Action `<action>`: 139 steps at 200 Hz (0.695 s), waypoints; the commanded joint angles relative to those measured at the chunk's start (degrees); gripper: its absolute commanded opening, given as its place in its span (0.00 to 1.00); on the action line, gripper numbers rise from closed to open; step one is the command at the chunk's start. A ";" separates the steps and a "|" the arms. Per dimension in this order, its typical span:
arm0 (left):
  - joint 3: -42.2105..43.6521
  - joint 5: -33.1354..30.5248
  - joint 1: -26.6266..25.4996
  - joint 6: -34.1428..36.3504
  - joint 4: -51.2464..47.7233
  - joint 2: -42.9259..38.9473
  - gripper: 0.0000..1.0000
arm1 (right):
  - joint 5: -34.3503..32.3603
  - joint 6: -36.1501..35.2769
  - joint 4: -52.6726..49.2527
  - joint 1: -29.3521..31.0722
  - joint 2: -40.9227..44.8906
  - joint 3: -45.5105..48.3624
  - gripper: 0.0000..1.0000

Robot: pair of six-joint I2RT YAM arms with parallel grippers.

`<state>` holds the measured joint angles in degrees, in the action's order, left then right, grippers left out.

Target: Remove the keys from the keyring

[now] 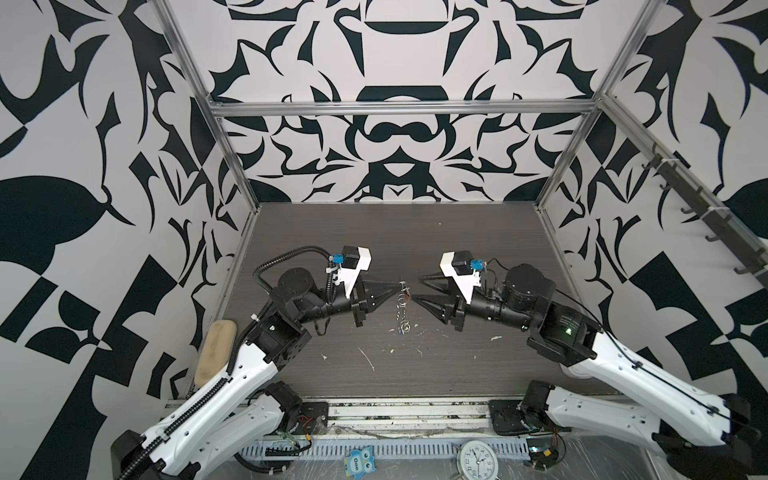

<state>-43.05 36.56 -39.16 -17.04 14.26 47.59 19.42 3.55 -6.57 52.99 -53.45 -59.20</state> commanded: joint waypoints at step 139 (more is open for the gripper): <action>1.57 2.12 0.14 1.21 3.15 -2.64 0.00 | 18.37 7.52 5.49 -7.28 -4.42 -1.59 0.29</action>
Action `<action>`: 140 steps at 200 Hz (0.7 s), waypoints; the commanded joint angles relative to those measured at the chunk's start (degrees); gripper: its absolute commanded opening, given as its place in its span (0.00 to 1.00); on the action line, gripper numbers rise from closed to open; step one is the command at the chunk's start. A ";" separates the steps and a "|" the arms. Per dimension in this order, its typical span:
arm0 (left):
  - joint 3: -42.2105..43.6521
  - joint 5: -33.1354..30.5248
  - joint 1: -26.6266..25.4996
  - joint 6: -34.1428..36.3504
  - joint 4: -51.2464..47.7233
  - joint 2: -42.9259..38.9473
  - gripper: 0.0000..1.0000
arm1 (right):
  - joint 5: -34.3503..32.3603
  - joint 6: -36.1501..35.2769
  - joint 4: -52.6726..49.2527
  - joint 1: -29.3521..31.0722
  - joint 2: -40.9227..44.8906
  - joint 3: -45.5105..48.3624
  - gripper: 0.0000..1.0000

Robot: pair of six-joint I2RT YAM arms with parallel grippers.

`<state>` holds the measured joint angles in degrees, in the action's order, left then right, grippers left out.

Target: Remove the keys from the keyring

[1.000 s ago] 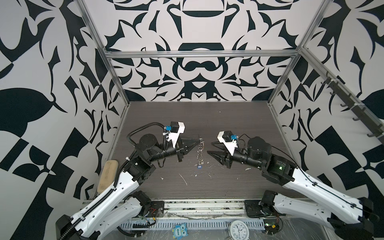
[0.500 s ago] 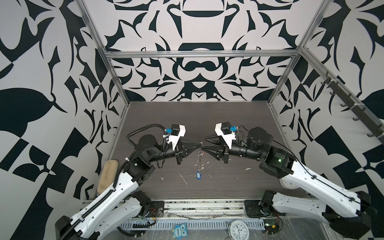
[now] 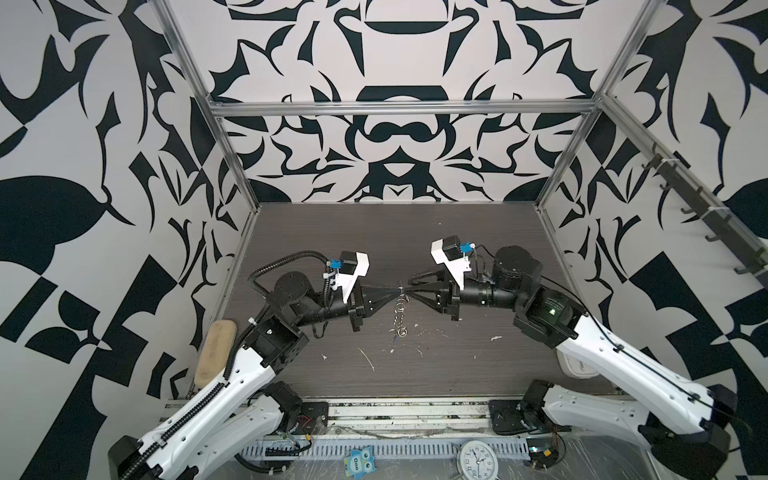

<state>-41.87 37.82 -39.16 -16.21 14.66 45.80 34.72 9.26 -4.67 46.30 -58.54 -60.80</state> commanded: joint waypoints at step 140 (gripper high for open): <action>0.73 -1.23 0.20 -0.23 3.48 -0.45 0.00 | 5.89 3.17 5.10 -1.13 -1.66 0.68 0.08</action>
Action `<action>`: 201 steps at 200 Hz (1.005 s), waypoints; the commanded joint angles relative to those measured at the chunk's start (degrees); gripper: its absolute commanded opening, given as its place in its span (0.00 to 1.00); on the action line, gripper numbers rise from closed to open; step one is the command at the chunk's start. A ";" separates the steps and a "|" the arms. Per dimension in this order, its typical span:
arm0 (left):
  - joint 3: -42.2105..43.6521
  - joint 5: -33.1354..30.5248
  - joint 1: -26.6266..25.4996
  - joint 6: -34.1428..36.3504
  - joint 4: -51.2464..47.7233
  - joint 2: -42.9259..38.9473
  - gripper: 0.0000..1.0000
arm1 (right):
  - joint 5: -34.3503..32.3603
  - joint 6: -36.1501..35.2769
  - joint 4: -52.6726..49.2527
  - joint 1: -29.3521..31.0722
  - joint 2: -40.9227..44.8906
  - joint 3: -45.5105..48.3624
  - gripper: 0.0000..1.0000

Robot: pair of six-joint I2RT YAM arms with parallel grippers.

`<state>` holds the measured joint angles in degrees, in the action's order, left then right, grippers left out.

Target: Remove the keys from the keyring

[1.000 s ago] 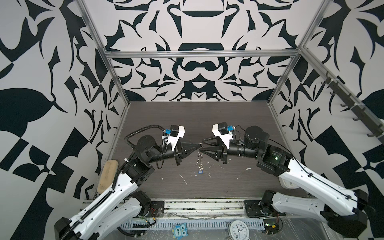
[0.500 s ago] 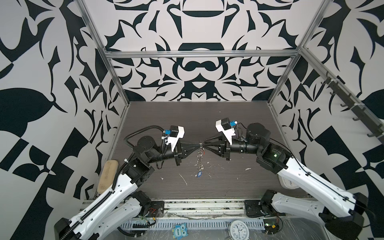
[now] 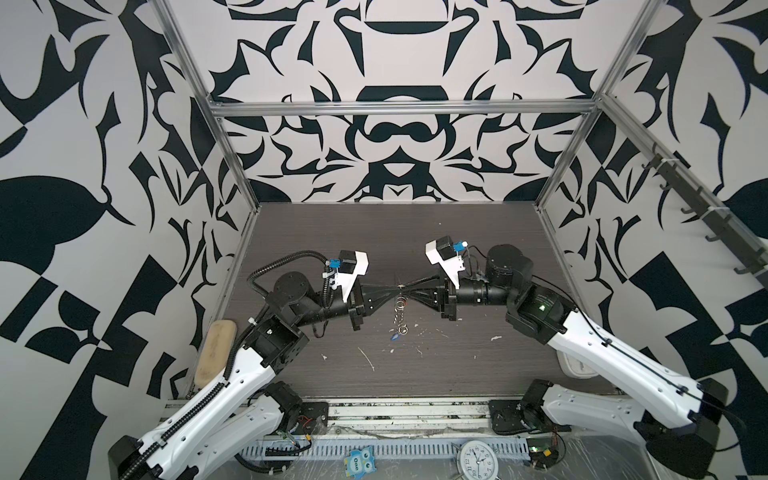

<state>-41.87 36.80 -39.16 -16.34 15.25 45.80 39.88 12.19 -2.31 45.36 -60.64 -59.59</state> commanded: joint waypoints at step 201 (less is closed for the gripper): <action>-4.53 3.25 0.17 0.96 -9.37 3.76 0.29 | 10.98 -23.51 -37.89 -6.74 -7.87 -19.51 0.00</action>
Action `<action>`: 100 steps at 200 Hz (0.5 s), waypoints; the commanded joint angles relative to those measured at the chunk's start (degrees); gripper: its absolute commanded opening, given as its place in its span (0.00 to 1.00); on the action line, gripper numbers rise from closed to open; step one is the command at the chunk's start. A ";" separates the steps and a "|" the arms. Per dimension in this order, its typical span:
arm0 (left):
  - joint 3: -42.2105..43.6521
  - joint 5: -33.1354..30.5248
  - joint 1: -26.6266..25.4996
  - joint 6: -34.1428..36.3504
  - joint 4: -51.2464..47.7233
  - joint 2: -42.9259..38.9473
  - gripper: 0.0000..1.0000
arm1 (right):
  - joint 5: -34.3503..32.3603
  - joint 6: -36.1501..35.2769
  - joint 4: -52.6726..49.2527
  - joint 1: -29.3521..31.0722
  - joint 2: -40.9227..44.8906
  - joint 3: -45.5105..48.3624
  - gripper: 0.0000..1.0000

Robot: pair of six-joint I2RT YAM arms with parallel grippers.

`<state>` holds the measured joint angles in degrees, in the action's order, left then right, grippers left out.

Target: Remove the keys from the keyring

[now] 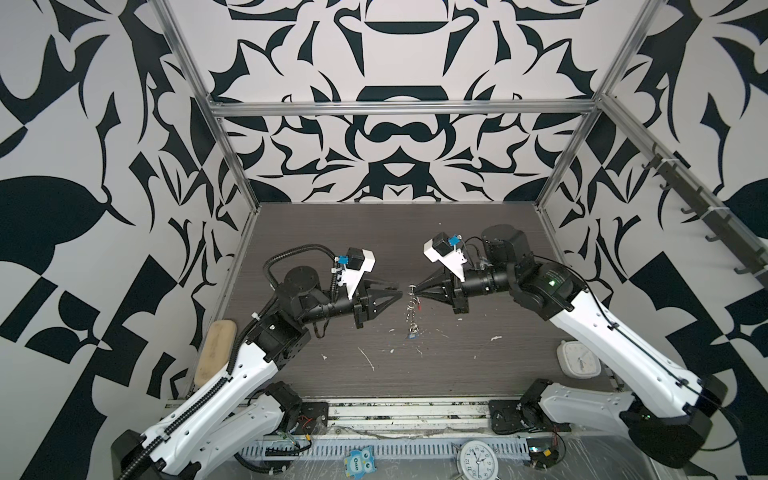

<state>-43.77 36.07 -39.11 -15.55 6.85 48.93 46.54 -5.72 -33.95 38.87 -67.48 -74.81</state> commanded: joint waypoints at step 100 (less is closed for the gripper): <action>-3.16 9.08 0.13 -0.65 0.00 2.68 0.18 | 4.36 -6.41 -8.81 -0.24 -3.75 -7.11 0.00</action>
<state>-44.86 42.81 -39.11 -15.68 6.24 50.59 49.34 -11.35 -43.42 38.74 -71.59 -78.94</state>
